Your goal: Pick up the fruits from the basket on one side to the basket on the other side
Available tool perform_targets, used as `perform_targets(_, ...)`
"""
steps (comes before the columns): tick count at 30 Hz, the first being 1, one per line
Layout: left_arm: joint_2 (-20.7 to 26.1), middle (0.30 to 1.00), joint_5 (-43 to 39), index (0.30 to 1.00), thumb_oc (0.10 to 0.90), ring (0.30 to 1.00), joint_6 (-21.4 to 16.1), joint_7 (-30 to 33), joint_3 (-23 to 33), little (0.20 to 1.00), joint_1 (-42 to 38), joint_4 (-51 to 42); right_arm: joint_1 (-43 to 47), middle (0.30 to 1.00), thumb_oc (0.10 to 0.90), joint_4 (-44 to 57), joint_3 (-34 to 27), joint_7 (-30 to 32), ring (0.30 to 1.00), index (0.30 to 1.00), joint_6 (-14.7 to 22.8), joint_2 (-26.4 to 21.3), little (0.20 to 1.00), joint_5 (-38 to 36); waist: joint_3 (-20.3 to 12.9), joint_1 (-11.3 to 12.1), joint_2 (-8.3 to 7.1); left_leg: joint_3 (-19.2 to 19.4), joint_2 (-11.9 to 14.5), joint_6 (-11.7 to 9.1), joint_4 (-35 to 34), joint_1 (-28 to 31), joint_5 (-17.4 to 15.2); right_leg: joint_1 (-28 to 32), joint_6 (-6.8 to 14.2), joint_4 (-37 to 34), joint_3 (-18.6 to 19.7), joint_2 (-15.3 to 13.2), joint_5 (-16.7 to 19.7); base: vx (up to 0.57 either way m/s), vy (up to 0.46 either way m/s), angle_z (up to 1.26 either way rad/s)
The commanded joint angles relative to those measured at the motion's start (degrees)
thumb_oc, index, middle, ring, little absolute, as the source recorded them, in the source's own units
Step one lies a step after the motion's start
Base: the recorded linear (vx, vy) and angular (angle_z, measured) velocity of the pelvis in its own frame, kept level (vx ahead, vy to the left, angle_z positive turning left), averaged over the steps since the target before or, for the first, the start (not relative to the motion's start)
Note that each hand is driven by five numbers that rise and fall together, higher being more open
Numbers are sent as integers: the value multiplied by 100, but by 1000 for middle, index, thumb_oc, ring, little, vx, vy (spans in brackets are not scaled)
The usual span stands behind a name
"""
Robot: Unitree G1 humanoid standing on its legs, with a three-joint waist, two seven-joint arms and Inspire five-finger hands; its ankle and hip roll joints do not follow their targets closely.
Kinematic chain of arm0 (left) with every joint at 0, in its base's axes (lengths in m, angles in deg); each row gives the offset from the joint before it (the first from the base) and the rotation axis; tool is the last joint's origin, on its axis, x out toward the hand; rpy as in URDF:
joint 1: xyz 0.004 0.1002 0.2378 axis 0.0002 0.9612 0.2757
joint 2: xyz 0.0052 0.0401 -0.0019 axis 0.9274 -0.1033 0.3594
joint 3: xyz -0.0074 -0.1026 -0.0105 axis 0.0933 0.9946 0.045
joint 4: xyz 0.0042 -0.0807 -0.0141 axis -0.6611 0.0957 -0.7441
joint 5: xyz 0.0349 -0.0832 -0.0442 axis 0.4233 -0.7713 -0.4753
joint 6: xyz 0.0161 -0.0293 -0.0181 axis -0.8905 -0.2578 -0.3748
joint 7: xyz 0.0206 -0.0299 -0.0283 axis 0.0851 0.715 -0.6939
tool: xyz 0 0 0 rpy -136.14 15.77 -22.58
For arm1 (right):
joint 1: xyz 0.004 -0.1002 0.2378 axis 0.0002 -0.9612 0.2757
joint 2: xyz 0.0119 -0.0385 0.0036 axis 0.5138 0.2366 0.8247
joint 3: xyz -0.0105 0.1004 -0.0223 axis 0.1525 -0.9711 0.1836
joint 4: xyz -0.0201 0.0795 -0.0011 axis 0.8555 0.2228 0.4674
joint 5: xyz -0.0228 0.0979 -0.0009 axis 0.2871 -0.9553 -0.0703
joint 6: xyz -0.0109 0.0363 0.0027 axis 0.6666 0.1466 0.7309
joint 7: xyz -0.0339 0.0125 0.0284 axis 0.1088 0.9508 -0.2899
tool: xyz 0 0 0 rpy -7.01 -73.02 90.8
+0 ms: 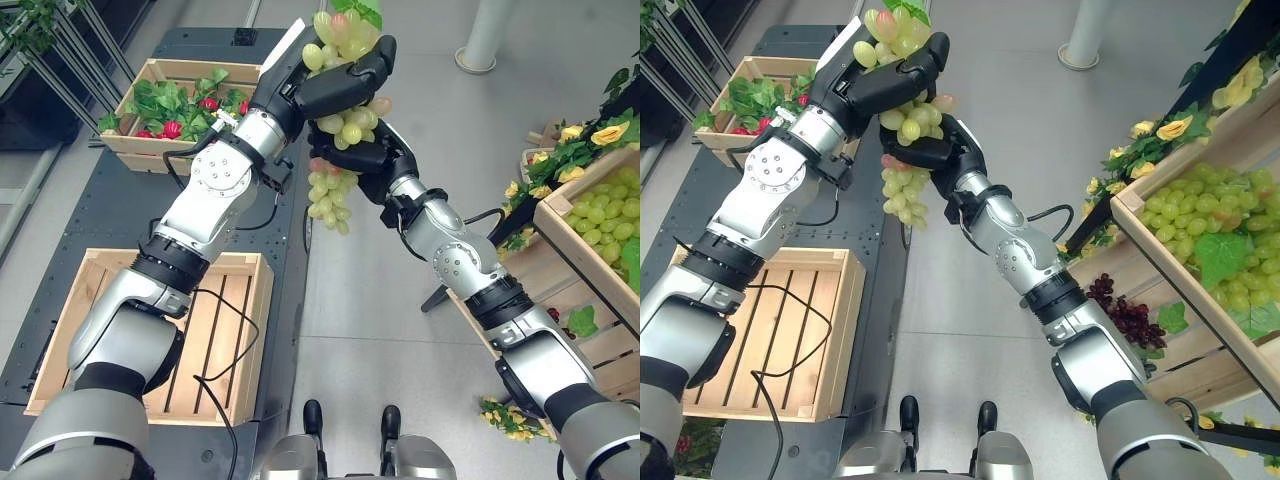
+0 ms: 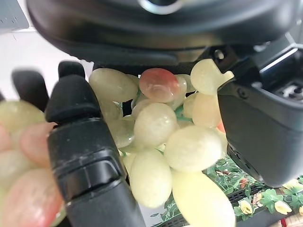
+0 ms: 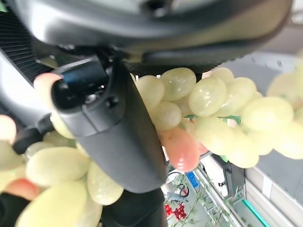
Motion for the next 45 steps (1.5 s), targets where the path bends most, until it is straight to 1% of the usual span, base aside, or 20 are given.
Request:
perform_targets(1,-388,300,-227,300,400,300,-589,186,224,300,46,990,-454,300,400,-3,-219,-138,300,300,1020,362,300,313,-2108,14,214,-198,-324,-84,4,-80,-685,-188,-241,3,71,242,-238,0,0,0)
perform_targets(3,-321,307,-213,307,405,307,-597,257,324,307,131,1062,-581,300,400,6,-258,-169,300,300,1013,272,300,467,-2097,-8,218,-179,-319,-83,4,-74,-690,-188,-237,3,87,241,-237,-3,8,-2)
perform_targets(4,-301,352,-204,352,435,352,-611,283,365,352,170,1099,-648,300,400,15,-277,-197,300,300,1010,234,300,524,-2095,-18,219,-172,-317,-82,4,-73,-693,-190,-235,3,93,240,-237,-5,13,-5)
perform_targets(5,-277,507,-195,507,538,507,-613,323,418,507,225,1139,-751,300,400,31,-306,-227,300,300,1013,170,300,560,-2092,-34,219,-161,-314,-80,4,-71,-696,-193,-232,3,102,239,-234,-7,15,-5)
perform_targets(6,-254,775,-196,775,717,775,-581,398,484,775,283,1158,-851,300,400,40,-351,-261,300,300,1006,101,300,569,-2083,-54,216,-149,-313,-78,4,-66,-703,-196,-228,3,119,238,-232,-8,16,-3)
perform_targets(7,-245,900,-186,900,800,900,-579,465,540,900,337,1191,-926,300,400,33,-390,-286,300,300,1008,68,300,585,-2076,-68,216,-143,-313,-76,4,-62,-706,-197,-226,3,131,238,-229,0,0,0)
perform_targets(13,-135,900,43,900,800,900,-578,882,836,900,633,1437,-1428,300,400,-35,-663,-463,300,300,1124,-167,300,634,-2015,-175,210,-65,-306,-68,4,-28,-732,-201,-210,3,211,248,-214,-4,16,-10)
perform_targets(20,69,900,75,900,800,900,-467,1041,1194,900,1018,1645,-1933,300,400,79,-961,-663,300,300,1217,-479,300,974,-1968,-319,188,65,-287,-60,4,25,-759,-210,-192,3,340,264,-193,13,22,-5)
perform_targets(22,94,900,55,900,800,900,-419,1037,1286,900,1163,1687,-2093,300,400,148,-1039,-714,300,300,1241,-576,300,1177,-1946,-368,179,103,-283,-52,4,41,-769,-216,-191,3,401,276,-184,11,21,-15)
perform_targets(27,71,900,-17,900,800,900,-430,930,1562,900,1579,1735,-2416,300,400,291,-1186,-948,300,300,1171,-956,300,1928,-1888,-485,130,200,-266,-35,4,85,-785,-226,-176,3,517,293,-157,15,30,-14)
perform_targets(29,47,900,-37,900,800,900,-447,895,1628,900,1673,1719,-2476,300,400,344,-1206,-1033,300,300,1174,-1063,300,2093,-1881,-509,116,217,-263,-30,4,95,-791,-227,-174,3,545,298,-153,19,22,-17)
perform_targets(32,-137,900,-71,900,800,900,-617,877,1866,900,2115,1529,-2759,300,400,758,-1357,-1372,300,300,1194,-1293,300,2536,-1846,-584,46,293,-250,-10,4,119,-803,-246,-162,18,643,319,-138,20,29,-15)
perform_targets(36,-458,900,361,900,800,900,-888,894,2005,900,2660,1323,-3147,300,400,1289,-1591,-1694,300,300,1166,-1473,300,2655,-1810,-657,-10,377,-234,12,4,142,-827,-272,-148,42,749,342,-129,12,35,-12)
perform_targets(40,-871,900,601,900,800,900,-1094,917,2047,900,3183,1099,-3451,300,400,1728,-1911,-2015,300,300,1129,-1552,300,2587,-1789,-708,-66,438,-225,41,4,164,-861,-291,-127,51,839,366,-111,13,34,-18)
perform_targets(42,-1176,900,609,900,800,900,-1194,952,2048,900,3489,983,-3601,300,400,2000,-2100,-2169,300,300,1062,-1602,300,2489,-1788,-732,-110,482,-216,51,4,176,-878,-300,-109,43,894,379,-88,16,24,-17)
perform_targets(43,-1177,900,610,900,800,900,-1193,953,2047,900,3491,982,-3604,300,400,2002,-2101,-2169,300,300,1062,-1602,300,2489,-1790,-730,-109,484,-216,51,4,175,-879,-301,-109,43,896,379,-88,15,33,-21)
perform_targets(44,-1434,900,688,900,800,900,-1317,945,1996,900,3759,900,-3727,300,400,2225,-2256,-2255,300,300,1040,-1643,300,2441,-1777,-763,-144,528,-207,59,4,183,-886,-321,-98,58,945,391,-75,7,34,-18)
perform_targets(45,-1559,900,723,900,800,900,-1342,911,1955,900,3879,877,-3779,300,400,2362,-2342,-2289,300,300,985,-1669,300,2373,-1770,-782,-162,554,-201,65,4,182,-892,-337,-96,67,976,401,-67,6,45,-18)
